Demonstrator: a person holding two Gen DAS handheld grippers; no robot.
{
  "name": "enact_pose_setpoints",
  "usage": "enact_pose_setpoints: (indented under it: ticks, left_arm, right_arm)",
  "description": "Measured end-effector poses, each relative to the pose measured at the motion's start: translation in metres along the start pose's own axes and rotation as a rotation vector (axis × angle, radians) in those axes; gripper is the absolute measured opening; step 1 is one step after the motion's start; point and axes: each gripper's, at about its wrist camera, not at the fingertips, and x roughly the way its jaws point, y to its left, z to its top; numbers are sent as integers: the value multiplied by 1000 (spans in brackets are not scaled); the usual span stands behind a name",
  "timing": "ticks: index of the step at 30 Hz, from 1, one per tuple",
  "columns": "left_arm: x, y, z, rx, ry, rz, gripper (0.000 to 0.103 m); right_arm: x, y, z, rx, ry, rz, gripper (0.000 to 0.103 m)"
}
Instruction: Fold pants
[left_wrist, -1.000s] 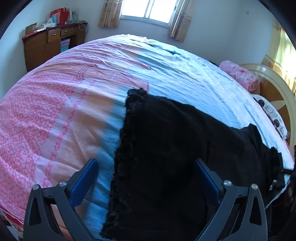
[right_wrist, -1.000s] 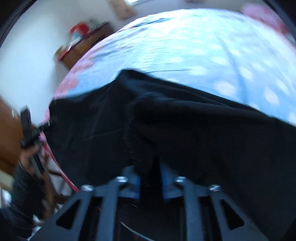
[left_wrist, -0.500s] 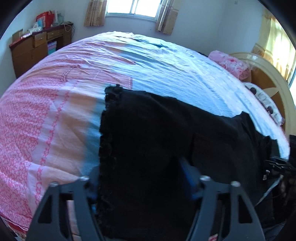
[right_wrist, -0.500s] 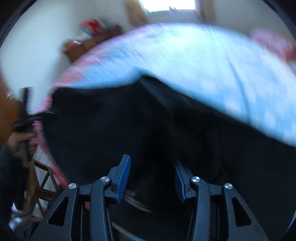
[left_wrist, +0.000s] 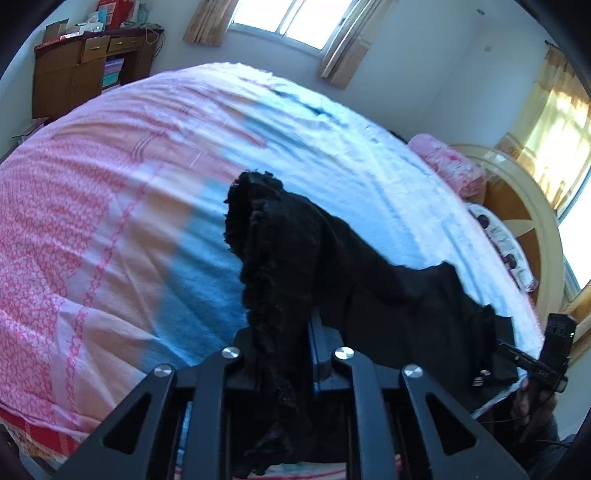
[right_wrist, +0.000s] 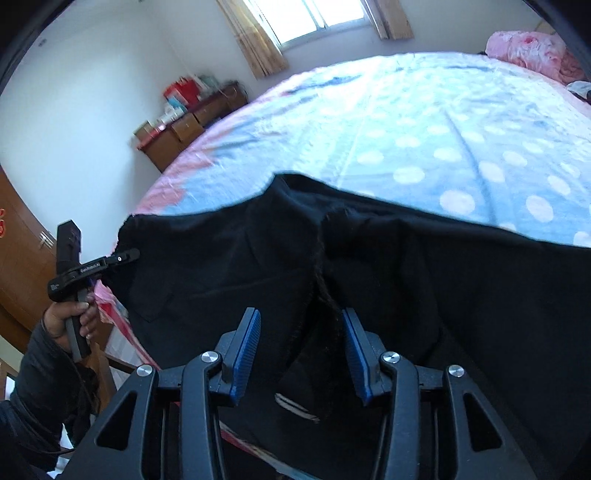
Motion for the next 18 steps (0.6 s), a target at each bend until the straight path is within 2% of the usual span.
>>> enact_pose_setpoints:
  ticks: [4, 7, 9, 11, 18]
  left_arm:
    - [-14, -18, 2, -5, -19, -28, 15]
    - [-25, -36, 6, -20, -38, -91, 15]
    - [-32, -54, 9, -27, -46, -163, 13]
    - [-35, -83, 12, -12, -45, -238, 13]
    - [-22, -186, 20, 107, 12, -411, 13]
  right_arm:
    - [-10, 5, 2, 5, -62, 6, 47]
    - [-15, 3, 3, 25, -88, 11, 48]
    - [-20, 0, 3, 41, -103, -5, 48]
    - [-26, -6, 2, 60, -118, -22, 48]
    - [-64, -42, -11, 202, -221, -89, 49]
